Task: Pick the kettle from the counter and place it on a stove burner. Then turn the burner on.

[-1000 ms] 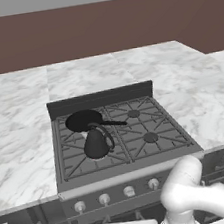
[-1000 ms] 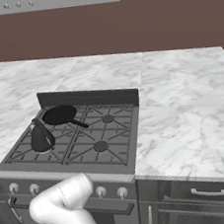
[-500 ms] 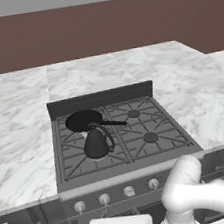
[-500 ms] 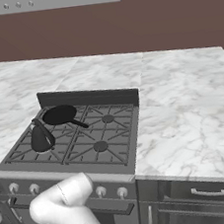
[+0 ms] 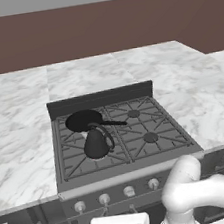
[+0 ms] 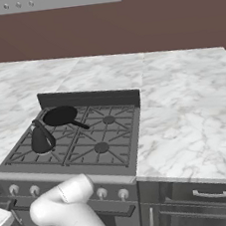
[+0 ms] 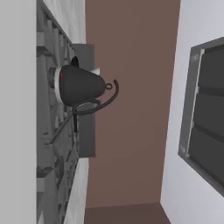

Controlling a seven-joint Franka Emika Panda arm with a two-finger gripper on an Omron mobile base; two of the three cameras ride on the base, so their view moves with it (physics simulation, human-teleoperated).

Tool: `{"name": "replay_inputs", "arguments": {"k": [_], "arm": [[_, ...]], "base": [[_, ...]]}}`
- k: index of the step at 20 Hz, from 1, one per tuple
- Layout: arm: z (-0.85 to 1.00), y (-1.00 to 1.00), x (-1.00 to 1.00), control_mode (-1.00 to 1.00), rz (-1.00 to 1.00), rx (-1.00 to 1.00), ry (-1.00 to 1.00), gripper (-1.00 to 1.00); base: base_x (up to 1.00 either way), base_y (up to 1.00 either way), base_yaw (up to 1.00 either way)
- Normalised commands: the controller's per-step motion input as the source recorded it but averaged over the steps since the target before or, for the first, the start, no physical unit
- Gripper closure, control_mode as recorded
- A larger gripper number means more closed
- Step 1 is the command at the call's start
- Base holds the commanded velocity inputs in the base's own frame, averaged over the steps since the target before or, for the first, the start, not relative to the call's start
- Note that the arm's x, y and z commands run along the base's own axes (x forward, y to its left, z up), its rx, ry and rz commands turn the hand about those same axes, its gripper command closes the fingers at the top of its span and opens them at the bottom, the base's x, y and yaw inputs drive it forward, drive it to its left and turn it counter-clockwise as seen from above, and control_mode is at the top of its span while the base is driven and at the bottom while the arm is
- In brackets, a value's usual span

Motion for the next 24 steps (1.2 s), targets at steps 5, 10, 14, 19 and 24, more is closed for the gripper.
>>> {"name": "replay_inputs", "arguments": {"k": [5,10,14,19,24], "arm": [[-0.43,0.28,0.18,-1.00,0.02,0.00,0.00,-1.00],[-0.19,0.40,0.21,-1.00,0.00,0.00,0.01,-1.00],[-0.11,0.45,0.24,-1.00,0.00,0.00,0.04,-1.00],[-0.18,0.43,0.19,-1.00,0.00,0.00,0.05,-1.00],[-0.51,0.41,0.17,-1.00,0.00,-0.03,0.02,-1.00]], "base": [[0.00,0.00,0.00],[0.00,0.00,0.00],[0.00,0.00,0.00],[0.00,0.00,0.00],[0.00,0.00,0.00]]}}
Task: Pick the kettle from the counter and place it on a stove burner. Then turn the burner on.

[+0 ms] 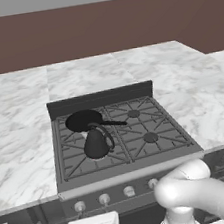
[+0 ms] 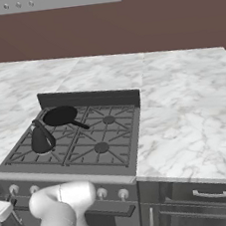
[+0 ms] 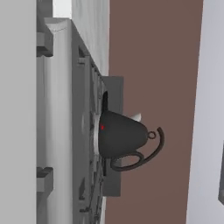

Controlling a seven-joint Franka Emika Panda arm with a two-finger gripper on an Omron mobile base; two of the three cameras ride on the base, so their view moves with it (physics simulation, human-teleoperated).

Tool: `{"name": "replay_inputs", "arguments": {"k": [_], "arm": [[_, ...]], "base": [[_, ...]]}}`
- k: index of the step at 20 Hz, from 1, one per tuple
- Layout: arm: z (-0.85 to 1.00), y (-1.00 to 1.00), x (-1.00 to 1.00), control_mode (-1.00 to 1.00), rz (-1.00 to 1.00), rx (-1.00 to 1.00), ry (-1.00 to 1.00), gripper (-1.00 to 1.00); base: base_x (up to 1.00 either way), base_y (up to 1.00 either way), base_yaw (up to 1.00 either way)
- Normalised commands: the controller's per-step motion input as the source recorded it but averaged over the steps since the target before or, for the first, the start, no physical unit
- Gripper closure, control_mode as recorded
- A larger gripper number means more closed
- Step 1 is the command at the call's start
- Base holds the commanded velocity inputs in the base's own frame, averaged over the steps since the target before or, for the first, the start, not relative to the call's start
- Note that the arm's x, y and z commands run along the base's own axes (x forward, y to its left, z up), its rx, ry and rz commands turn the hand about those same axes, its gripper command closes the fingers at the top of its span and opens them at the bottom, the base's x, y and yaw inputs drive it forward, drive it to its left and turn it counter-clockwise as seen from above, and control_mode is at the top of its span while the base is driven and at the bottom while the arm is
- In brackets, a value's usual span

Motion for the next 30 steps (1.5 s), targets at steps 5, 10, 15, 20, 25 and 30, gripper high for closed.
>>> {"name": "replay_inputs", "arguments": {"k": [5,10,15,20,25,30], "arm": [[-0.49,0.08,0.16,-1.00,0.03,-0.09,0.04,-1.00],[-0.13,0.00,0.19,-1.00,0.00,-0.01,0.02,-1.00],[-0.04,0.00,0.23,-1.00,0.00,0.00,0.00,-1.00],[-0.01,0.00,0.19,-1.00,0.00,0.00,0.00,-1.00],[-0.02,0.00,0.21,-1.00,0.00,0.00,0.00,-1.00],[-0.21,0.00,0.25,-1.00,0.00,-0.02,0.00,-1.00]], "base": [[0.00,0.00,0.00],[0.00,0.00,0.00],[0.00,0.00,0.00],[0.00,0.00,0.00],[0.00,0.00,0.00],[0.00,0.00,0.00]]}}
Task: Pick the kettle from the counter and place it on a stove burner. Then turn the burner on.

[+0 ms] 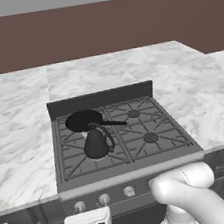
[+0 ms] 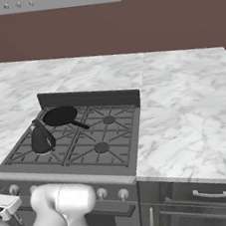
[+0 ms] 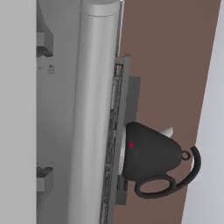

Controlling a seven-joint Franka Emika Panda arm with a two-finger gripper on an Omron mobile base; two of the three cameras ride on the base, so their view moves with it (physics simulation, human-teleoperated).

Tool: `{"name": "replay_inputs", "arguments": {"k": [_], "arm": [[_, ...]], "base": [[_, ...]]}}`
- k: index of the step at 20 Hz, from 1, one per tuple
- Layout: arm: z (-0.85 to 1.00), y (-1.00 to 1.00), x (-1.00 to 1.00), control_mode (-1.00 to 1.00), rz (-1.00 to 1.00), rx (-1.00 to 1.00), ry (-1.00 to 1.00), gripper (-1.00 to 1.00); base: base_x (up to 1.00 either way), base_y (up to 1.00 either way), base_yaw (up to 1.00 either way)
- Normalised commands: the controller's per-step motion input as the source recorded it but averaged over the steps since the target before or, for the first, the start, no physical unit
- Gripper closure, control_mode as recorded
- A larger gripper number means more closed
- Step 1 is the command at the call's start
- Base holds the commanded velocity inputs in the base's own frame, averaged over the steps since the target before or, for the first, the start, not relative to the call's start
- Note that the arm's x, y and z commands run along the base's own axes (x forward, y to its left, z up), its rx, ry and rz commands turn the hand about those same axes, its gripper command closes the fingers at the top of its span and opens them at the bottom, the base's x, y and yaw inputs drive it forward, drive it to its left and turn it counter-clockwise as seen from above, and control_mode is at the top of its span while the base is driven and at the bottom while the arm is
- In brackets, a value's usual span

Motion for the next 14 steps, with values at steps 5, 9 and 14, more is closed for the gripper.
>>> {"name": "replay_inputs", "arguments": {"k": [5,9,14], "arm": [[-0.33,0.00,0.19,-1.00,0.00,-0.05,0.00,-1.00],[-0.16,0.04,0.13,-1.00,0.00,-0.02,0.00,-1.00],[-0.24,0.31,0.03,-1.00,0.00,-0.03,0.02,-1.00]], "base": [[0.00,0.00,0.00],[0.00,0.00,0.00],[0.00,0.00,0.00]]}}
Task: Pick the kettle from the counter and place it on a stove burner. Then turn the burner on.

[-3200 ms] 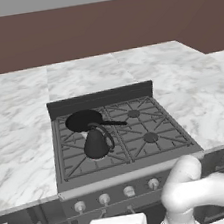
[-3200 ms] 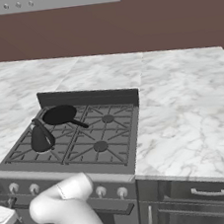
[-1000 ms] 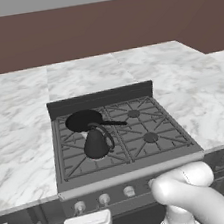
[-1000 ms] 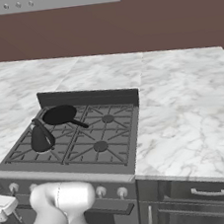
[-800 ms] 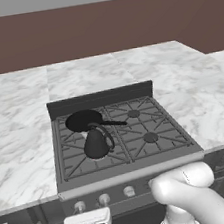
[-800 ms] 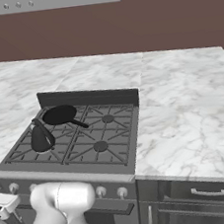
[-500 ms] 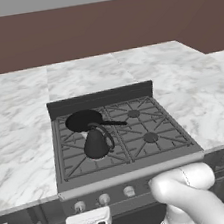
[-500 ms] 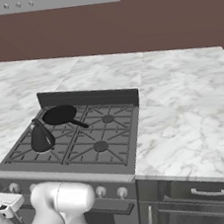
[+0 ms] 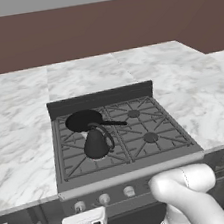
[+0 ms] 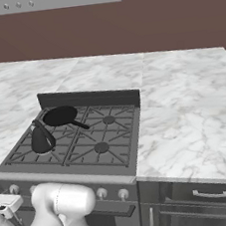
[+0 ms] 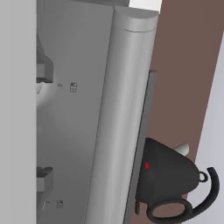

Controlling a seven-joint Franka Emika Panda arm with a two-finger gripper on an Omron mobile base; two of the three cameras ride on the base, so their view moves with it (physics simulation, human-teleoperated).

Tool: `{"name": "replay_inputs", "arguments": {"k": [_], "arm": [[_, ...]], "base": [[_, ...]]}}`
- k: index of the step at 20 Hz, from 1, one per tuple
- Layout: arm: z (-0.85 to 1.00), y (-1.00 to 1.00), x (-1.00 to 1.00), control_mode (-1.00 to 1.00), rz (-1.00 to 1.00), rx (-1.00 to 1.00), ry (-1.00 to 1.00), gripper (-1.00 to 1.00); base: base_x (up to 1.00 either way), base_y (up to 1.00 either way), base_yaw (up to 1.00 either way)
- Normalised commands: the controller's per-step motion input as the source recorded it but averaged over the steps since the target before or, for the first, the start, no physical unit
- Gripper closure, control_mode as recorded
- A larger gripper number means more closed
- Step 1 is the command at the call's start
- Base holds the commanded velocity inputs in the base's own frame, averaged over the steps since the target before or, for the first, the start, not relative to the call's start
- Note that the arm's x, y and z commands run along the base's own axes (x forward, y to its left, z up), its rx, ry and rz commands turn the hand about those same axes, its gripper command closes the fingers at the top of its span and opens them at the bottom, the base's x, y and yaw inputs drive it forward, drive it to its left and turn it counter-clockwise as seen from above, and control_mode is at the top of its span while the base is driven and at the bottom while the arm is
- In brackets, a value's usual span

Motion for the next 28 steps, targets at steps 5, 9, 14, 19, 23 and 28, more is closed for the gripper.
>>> {"name": "replay_inputs", "arguments": {"k": [5,9,14,19,23,28], "arm": [[-0.16,0.48,0.05,-1.00,0.00,-0.01,0.04,-1.00],[0.00,0.02,0.00,-1.00,0.00,0.00,0.00,-1.00],[-0.27,0.00,0.00,-1.00,0.00,0.00,0.00,-1.00],[-0.34,0.00,0.00,-1.00,0.00,0.00,0.00,-1.00],[-0.24,0.00,-0.08,-1.00,0.00,0.00,0.00,-1.00],[-0.13,0.00,-0.50,-1.00,0.00,0.00,-0.03,-1.00]], "base": [[0.00,0.00,0.00],[0.00,0.00,0.00],[0.00,0.00,0.00],[0.00,0.00,0.00],[0.00,0.00,0.00],[0.00,0.00,0.00]]}}
